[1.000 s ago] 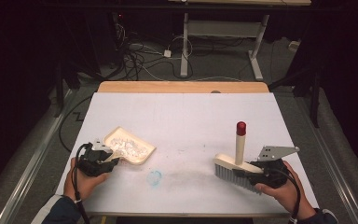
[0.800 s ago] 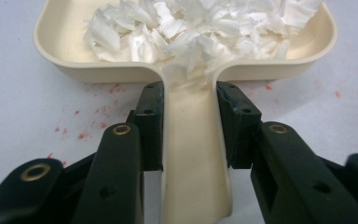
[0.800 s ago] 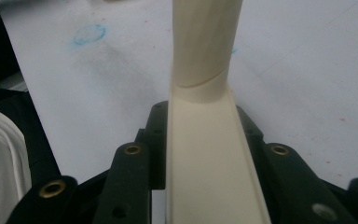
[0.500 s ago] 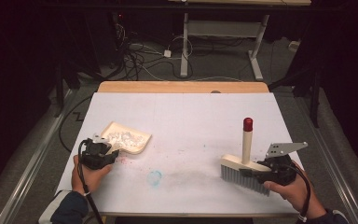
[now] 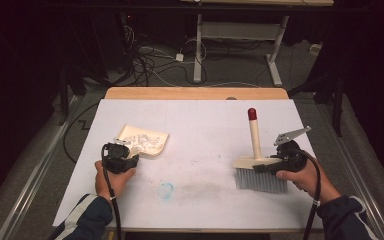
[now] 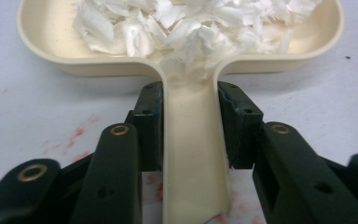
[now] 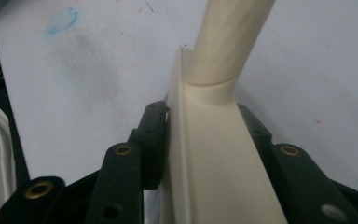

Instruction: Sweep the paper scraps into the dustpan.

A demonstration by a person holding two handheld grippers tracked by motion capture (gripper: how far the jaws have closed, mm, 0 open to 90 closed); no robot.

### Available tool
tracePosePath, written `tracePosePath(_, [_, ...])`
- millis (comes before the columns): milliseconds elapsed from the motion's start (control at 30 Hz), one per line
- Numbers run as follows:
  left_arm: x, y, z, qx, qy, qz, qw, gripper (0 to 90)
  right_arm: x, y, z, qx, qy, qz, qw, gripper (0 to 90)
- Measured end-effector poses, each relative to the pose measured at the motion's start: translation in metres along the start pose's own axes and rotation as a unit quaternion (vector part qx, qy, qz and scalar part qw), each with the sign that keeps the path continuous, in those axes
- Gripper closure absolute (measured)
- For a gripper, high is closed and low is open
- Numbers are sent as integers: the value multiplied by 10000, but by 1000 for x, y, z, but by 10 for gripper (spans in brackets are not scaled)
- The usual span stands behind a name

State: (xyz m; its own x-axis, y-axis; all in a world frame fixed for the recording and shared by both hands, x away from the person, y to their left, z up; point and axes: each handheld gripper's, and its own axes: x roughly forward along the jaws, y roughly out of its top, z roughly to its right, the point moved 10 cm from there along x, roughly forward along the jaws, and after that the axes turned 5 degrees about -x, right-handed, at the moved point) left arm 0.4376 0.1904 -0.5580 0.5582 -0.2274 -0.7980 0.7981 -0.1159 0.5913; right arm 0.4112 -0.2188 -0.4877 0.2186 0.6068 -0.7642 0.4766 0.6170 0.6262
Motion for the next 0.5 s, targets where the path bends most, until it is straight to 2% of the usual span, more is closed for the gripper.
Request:
tracePosePath(133, [0,-2,8,116,-70,-2,9999,548,7,4,15,2,-37,-93,10000,580])
tracePosePath(200, [-1,-4,11,161,-117,-17,9998,498,11,5,18,19,-2,-124,9999,569])
tracePosePath(267, [-1,-6,13,218,-117,-29,9997,454,10,8,22,89,13,-21,10000,535])
tracePosePath(333, [-2,-7,16,225,-218,-21,9995,431,7,10,31,112,-180,41,9998,468])
tracePosePath(400, [-3,-8,18,258,-256,-17,9993,427,5,11,42,201,-423,70,9989,479])
tracePosePath(500, [-7,-10,20,389,-316,4,9987,406,3,9,58,348,-603,202,9974,504])
